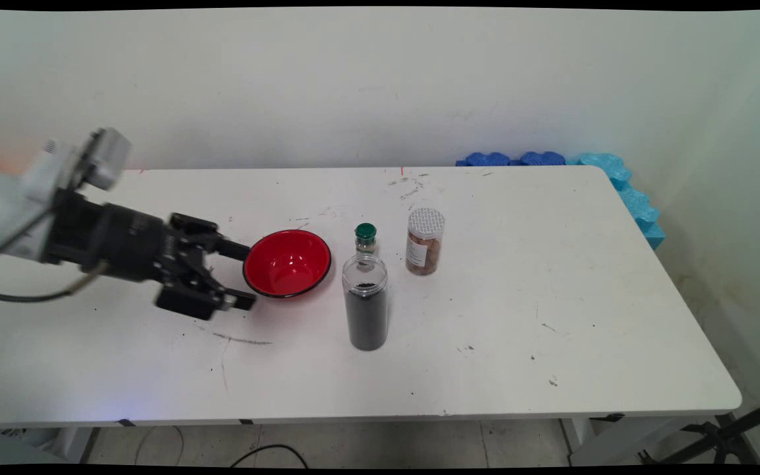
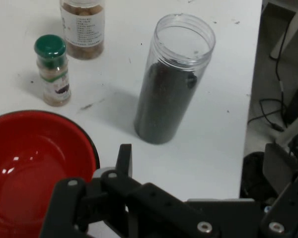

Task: Pick up the black seasoning powder from the table

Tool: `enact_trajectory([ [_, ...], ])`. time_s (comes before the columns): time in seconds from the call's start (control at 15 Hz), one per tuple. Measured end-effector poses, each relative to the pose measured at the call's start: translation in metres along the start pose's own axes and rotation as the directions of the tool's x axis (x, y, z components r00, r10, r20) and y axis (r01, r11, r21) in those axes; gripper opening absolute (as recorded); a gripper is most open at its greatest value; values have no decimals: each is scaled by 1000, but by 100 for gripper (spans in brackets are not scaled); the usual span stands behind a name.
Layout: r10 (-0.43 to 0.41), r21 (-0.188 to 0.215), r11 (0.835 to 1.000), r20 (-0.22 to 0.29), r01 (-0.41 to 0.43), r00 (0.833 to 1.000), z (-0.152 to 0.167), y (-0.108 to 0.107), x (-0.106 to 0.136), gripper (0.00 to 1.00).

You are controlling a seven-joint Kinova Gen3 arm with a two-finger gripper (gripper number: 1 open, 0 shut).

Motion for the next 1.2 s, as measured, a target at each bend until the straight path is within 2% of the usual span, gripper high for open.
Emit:
enact_trajectory([
  [0.4,11,-1,1000,-20,-11,1000,66,-5,4,100],
  [0.67,28,-21,999,-9,-28,1000,105,-10,7,100],
  [1.2,85,-48,995,-4,-85,996,152,-17,12,100],
])
